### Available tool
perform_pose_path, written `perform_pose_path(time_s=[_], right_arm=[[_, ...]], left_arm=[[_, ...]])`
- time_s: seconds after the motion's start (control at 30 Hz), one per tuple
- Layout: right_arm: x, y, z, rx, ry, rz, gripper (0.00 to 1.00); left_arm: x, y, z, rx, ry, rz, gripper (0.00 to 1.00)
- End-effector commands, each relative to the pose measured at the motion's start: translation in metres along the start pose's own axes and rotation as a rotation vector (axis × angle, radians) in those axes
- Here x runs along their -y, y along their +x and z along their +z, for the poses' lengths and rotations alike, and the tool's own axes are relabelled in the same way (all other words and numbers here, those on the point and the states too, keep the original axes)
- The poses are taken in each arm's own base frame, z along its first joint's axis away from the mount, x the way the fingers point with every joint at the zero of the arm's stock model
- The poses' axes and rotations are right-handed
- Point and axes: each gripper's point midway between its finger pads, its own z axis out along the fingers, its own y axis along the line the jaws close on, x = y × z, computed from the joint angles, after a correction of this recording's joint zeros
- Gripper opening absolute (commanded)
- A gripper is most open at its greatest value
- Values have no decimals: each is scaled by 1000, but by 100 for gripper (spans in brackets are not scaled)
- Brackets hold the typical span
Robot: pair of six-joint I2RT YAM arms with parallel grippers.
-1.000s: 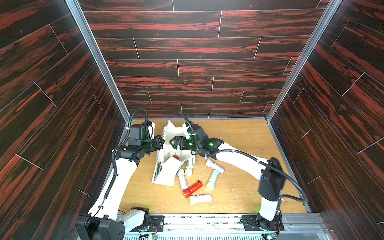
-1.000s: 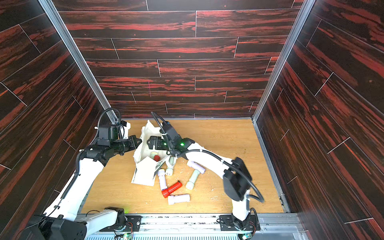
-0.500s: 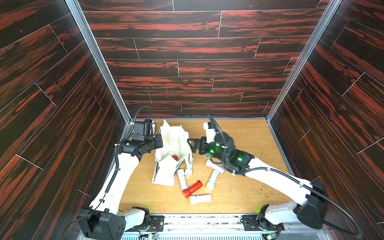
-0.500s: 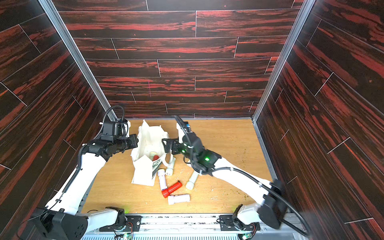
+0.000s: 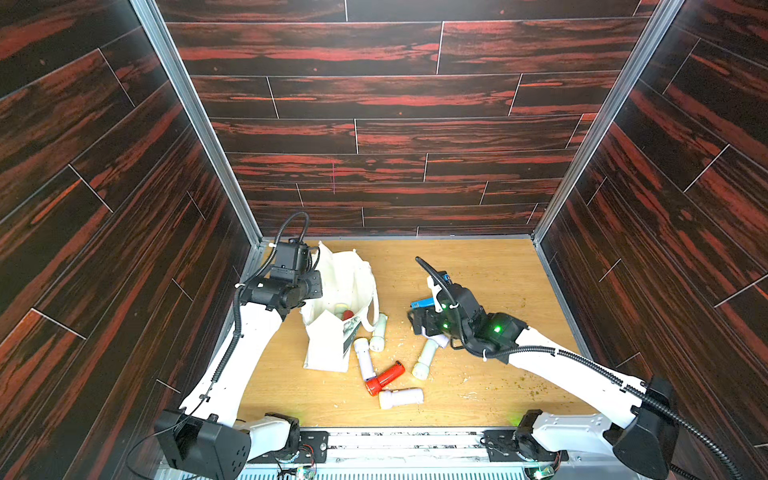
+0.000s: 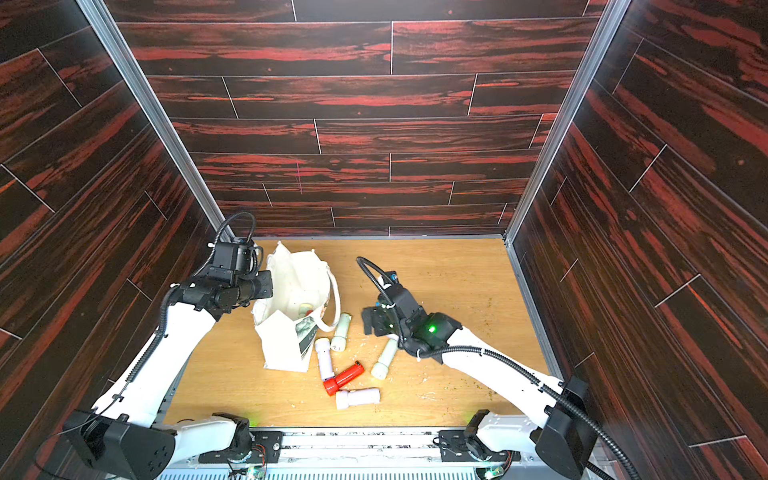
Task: Put the flashlights into the tote bags
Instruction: Pick up the flashlight from the center of the board.
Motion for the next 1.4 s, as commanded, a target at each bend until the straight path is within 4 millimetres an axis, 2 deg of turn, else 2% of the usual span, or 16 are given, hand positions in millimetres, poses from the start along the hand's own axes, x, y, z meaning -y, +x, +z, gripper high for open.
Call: perform_pose_path(time_s=[0.0, 0.23, 0.37, 0.5, 0.7, 0.9, 1.37], right_arm=[[21, 29, 1, -157, 35, -27, 93], [60, 52, 15, -328, 105, 9, 81], [75, 56, 30, -375, 133, 4, 77], [79, 62, 51, -420, 145, -36, 75], [82, 71, 72, -461, 143, -69, 63], [87, 82, 82, -505, 158, -90, 61], [90, 88, 106, -554, 164, -131, 51]], left_arm=[[-10, -1, -5, -2, -69, 38, 0], [-19, -3, -10, 11, -141, 67, 0], [-21, -2, -13, 9, -165, 85, 0], [-21, -3, -15, 9, -172, 90, 0], [-21, -4, -19, 13, -170, 92, 0], [-19, -2, -17, 4, -167, 95, 0], [-15, 1, -13, -7, -152, 95, 0]])
